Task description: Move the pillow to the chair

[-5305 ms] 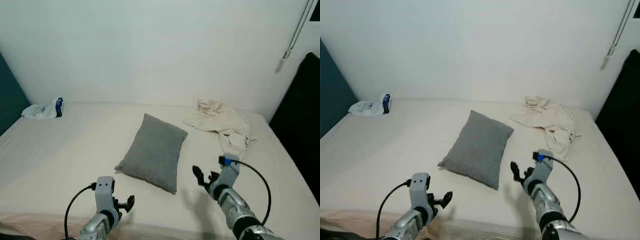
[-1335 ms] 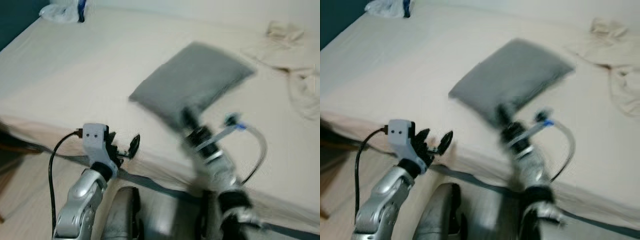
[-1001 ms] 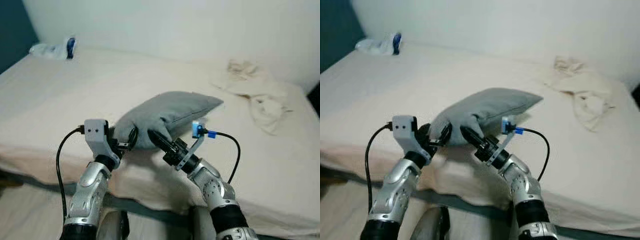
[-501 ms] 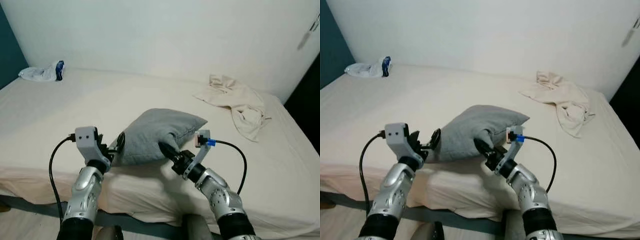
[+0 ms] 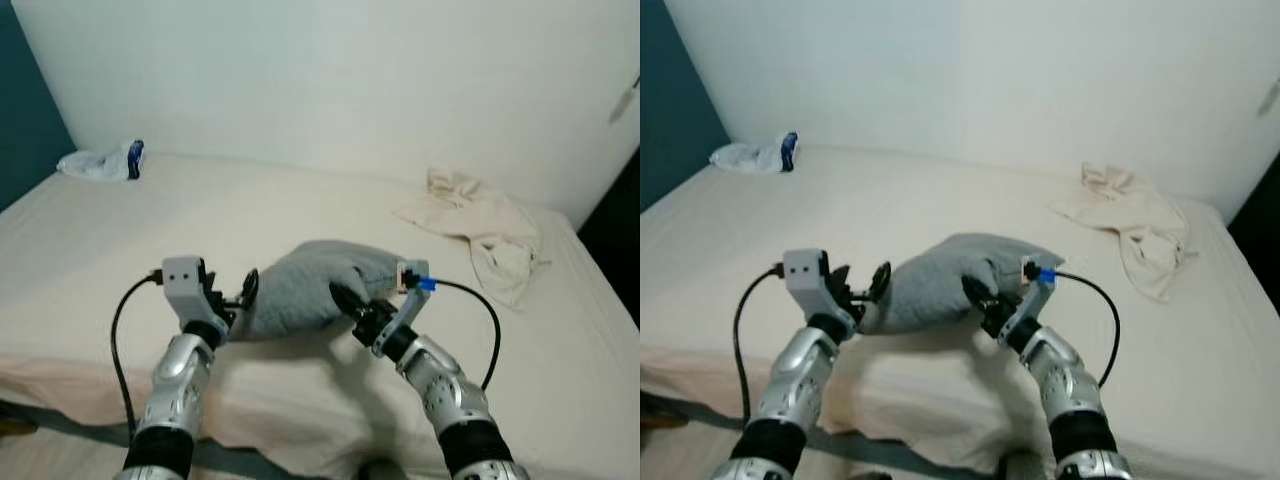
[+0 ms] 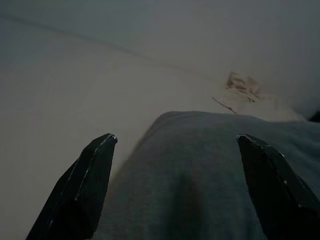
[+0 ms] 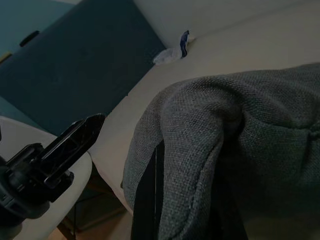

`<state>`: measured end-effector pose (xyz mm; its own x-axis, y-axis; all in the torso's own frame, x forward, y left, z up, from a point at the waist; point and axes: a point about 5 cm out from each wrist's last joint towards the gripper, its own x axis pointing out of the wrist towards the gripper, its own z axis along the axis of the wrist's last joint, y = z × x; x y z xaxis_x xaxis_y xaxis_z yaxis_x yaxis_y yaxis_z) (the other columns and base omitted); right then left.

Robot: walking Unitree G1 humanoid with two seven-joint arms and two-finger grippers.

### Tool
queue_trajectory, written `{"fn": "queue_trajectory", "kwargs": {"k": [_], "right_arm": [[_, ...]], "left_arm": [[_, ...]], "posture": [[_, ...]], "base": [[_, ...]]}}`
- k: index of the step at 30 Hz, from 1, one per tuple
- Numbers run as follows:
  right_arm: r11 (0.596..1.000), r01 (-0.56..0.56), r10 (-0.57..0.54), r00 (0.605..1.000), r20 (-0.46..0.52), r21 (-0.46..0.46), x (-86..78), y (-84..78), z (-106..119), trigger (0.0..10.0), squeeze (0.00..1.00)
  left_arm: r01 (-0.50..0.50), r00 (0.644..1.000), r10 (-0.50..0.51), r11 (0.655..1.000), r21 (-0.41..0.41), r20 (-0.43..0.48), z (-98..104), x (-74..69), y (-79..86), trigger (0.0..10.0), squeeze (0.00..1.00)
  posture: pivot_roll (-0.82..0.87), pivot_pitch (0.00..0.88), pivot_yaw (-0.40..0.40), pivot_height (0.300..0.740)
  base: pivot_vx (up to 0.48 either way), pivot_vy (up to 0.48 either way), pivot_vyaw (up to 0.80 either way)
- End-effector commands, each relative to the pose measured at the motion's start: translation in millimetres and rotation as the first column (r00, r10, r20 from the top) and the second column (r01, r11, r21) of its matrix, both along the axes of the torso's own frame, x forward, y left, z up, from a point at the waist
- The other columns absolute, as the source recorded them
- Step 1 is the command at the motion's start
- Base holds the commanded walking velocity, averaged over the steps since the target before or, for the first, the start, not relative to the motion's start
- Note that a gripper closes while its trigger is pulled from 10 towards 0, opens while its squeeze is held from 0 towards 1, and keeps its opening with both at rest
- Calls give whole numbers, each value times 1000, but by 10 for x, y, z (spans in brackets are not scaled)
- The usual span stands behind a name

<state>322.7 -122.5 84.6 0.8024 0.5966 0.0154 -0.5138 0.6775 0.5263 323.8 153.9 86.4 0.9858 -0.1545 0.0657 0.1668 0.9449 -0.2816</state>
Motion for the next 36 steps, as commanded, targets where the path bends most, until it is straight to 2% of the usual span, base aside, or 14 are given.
{"fn": "queue_trajectory", "kwargs": {"k": [1,11,15,20,21,22,23,29,32,36], "right_arm": [[999,35,-35,999,14,-14,22,-52,7,0,0],[999,44,-44,999,5,-31,7,-59,-50,0,0],[999,42,-42,999,7,-33,24,-28,-58,0,0],[998,38,-38,999,-3,-57,11,-4,-109,0,0],[998,32,-33,999,-17,-56,10,9,-133,3412,0],[998,32,-33,999,-17,-56,10,9,-133,3412,0],[997,26,-28,999,-33,-67,4,18,-161,10000,0],[989,30,-34,999,-26,-142,-13,-8,-235,10000,0],[988,60,-68,996,-51,-142,-25,-56,-300,10000,0],[988,74,-82,995,-53,-132,-26,-70,-316,10000,0]], "left_arm": [[-8,999,8,1000,0,-39,-108,-36,16,10000,0],[-33,990,37,999,29,-134,-352,-133,118,10000,0],[-84,981,91,996,43,-174,-443,-177,260,10000,0],[-136,974,144,989,57,-176,-435,-175,400,10000,0],[-161,969,170,985,62,-180,-425,-156,470,10000,0],[-161,969,170,985,62,-180,-425,-156,470,10000,0],[-178,965,188,982,69,-184,-421,-152,522,10000,0],[-242,938,256,966,87,-234,-480,-197,761,10000,0],[-283,919,293,956,74,-265,-542,-258,845,10000,0],[-280,914,292,956,83,-280,-587,-284,837,10000,0]], "posture": [[-13,0,-25,701],[0,0,-24,740],[7,0,-20,740],[19,0,-23,740],[21,0,-19,740],[21,0,-19,740],[21,0,-17,740],[30,0,-9,740],[27,0,-3,740],[25,0,-10,740]], "base": [[0,0,0],[0,0,0],[0,0,0],[0,0,0],[0,0,0],[0,0,0],[0,0,0],[0,0,78],[0,0,485],[0,0,505]]}}
